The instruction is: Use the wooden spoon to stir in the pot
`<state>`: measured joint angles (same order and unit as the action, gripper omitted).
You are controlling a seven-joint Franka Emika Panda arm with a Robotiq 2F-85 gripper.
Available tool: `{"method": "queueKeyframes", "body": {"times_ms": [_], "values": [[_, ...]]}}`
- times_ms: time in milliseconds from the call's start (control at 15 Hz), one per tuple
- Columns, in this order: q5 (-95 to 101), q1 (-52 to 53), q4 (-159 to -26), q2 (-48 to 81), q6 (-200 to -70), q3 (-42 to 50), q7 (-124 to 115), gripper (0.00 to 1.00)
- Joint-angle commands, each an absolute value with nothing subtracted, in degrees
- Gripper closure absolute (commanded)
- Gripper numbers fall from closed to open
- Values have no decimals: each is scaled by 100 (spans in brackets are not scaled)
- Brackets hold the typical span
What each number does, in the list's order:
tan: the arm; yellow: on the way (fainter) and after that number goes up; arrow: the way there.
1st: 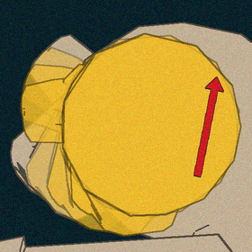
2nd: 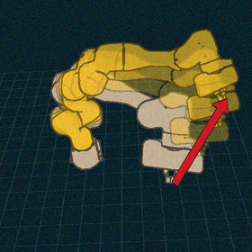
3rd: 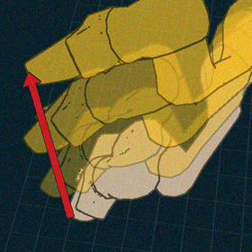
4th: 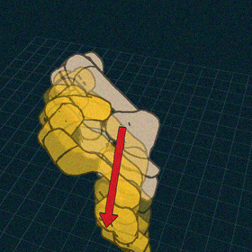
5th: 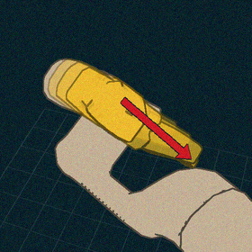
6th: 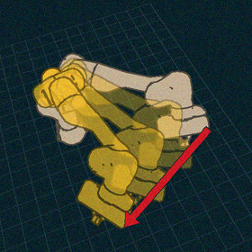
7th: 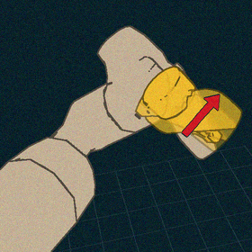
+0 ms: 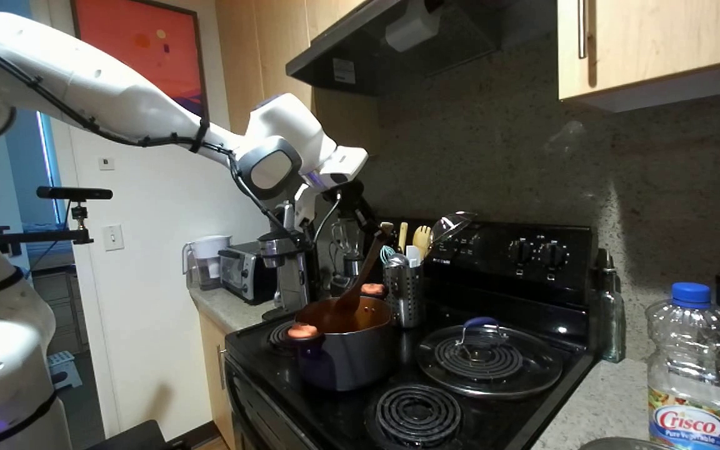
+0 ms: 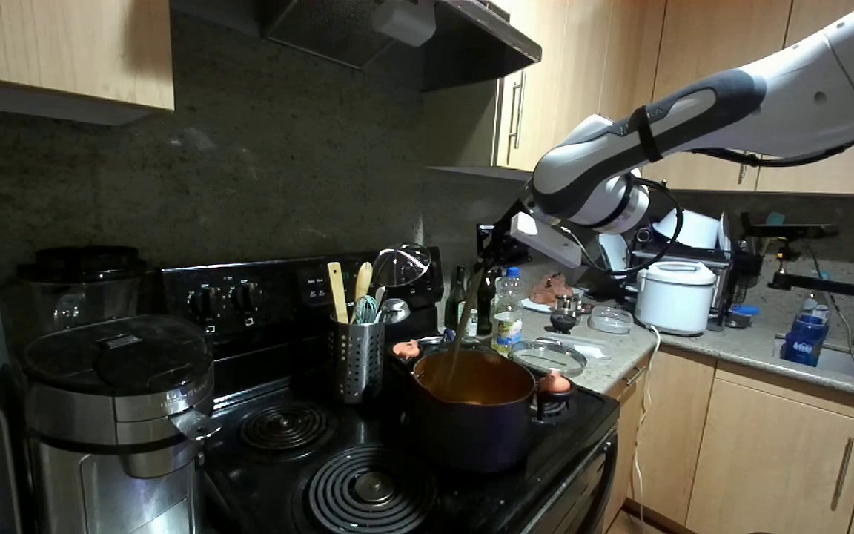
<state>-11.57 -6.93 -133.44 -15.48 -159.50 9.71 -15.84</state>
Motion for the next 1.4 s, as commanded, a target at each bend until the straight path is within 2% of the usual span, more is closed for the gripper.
{"method": "queueKeyframes", "body": {"times_ms": [0, 667, 1333], "values": [[-1433, -723, -12989, -1344, -16032, 1138, -1277, 94], [-1514, -966, -12846, -998, -15924, 1436, -1131, 94], [-1339, -1181, -14112, -2244, -15927, 1545, -584, 94]]}}
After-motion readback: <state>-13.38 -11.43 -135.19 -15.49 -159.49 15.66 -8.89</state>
